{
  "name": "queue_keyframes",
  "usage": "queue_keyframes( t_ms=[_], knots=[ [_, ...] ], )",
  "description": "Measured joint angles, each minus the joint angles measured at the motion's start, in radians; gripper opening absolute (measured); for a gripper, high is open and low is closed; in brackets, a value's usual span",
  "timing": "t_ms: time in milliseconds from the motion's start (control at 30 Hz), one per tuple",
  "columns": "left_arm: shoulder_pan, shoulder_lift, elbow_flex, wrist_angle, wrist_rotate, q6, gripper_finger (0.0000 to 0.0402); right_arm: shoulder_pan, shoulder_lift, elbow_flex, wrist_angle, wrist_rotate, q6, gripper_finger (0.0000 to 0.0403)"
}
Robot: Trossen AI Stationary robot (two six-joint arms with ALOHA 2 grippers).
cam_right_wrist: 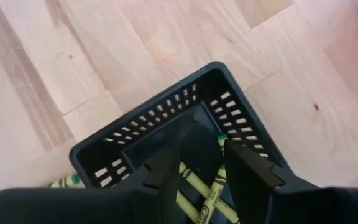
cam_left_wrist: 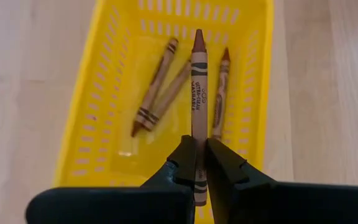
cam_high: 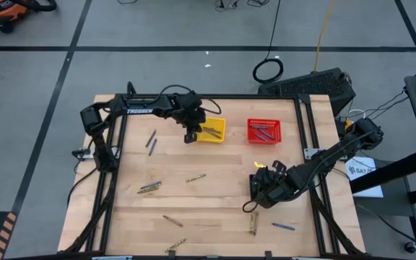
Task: Sort crayons
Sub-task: Put the brown crayon into the yellow bin, then put the blue crayon into the red bin
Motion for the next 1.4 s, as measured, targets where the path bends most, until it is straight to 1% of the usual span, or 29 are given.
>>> queue_keyframes(
  t_ms=[367,467,567,700,767,867,967,1100,1200,1333,1400],
  knots=[
    [-0.002,0.005,0.0,0.003,0.002,0.007,0.0016,-0.002,0.0,0.0,-0.034,-0.005,-0.021,0.0112],
    [-0.002,0.005,0.0,0.013,0.024,0.03,0.0019,-0.019,-0.002,0.0,-0.037,-0.006,0.019,0.0112],
    [-0.003,0.005,0.008,0.01,0.026,0.029,0.0033,-0.027,-0.006,0.0,-0.044,-0.001,0.067,0.0112],
    [-0.009,0.005,0.012,0.025,0.025,0.03,0.0064,-0.023,-0.006,0.0,-0.039,-0.001,0.115,0.0112],
    [-0.013,0.005,0.012,0.043,0.019,0.03,0.0075,-0.019,-0.006,0.0,-0.043,0.016,0.128,0.0112],
    [-0.017,0.005,0.013,0.041,-0.021,0.032,0.008,-0.017,-0.006,0.0,-0.04,0.065,0.148,0.0112],
    [-0.022,-0.001,0.013,0.038,-0.091,0.03,0.0081,-0.018,-0.006,0.0,-0.04,0.071,0.146,0.0112],
    [-0.037,-0.038,0.013,0.018,-0.159,0.024,0.0081,-0.027,-0.006,0.003,-0.042,0.032,0.025,0.0112],
    [-0.054,-0.079,0.018,-0.042,-0.166,0.022,0.0081,-0.038,-0.01,0.047,-0.057,0.013,-0.018,0.0112],
    [-0.092,-0.13,0.044,-0.134,-0.17,0.022,0.0081,-0.04,-0.01,0.156,-0.113,0.016,-0.057,0.0112],
    [-0.108,-0.157,0.053,-0.159,-0.17,0.022,0.0081,-0.033,-0.011,0.215,-0.149,-0.021,-0.042,0.0112]
  ],
)
